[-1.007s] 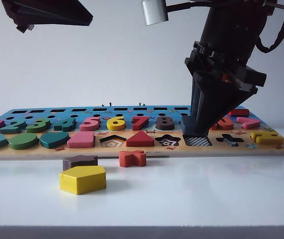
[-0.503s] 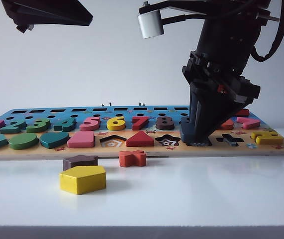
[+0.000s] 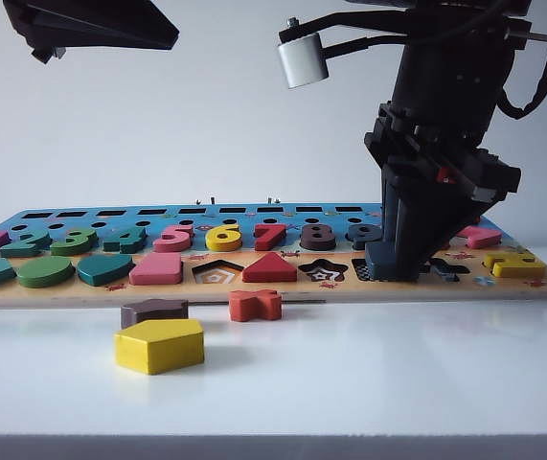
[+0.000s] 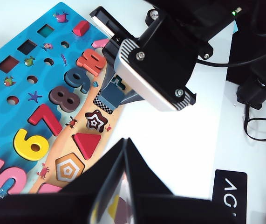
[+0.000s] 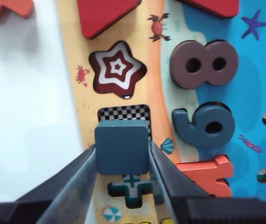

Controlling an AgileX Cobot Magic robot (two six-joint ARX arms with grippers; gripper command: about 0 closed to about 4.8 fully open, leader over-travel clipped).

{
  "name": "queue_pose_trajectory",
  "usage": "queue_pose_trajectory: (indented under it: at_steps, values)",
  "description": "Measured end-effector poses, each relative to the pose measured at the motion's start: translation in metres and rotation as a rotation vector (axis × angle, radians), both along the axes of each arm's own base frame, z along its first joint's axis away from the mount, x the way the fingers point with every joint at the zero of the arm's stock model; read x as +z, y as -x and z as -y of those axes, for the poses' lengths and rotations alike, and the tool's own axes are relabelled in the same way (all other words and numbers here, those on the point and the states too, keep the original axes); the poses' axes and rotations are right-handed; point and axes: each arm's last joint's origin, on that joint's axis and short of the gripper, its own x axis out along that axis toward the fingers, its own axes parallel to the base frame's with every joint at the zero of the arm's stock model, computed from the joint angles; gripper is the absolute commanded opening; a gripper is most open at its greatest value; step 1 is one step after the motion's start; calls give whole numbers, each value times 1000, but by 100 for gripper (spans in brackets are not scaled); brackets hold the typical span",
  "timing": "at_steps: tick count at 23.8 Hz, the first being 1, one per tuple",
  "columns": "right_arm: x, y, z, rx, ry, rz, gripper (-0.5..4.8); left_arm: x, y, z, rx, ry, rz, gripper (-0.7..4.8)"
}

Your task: Insert the cube into the slot.

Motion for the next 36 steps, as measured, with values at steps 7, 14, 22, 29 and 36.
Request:
queue_pose_trajectory:
  at_steps: [7,14,22,29,36]
  values:
    - [0,1,0,8,-10,-14,-6,0,0,0,0,0,0,17]
    - [1,-1,-2,8,-30,7,-6,0,0,0,0,0,0,17]
    - [1,-1,-2,8,-31,8,-5,0,0,0,0,0,0,17]
    - [1,-1,-2,8,-31,8,52,0,0,0,0,0,0,17]
    - [1,-1,-2,8,-32,8,119,0,0,0,0,0,0,17]
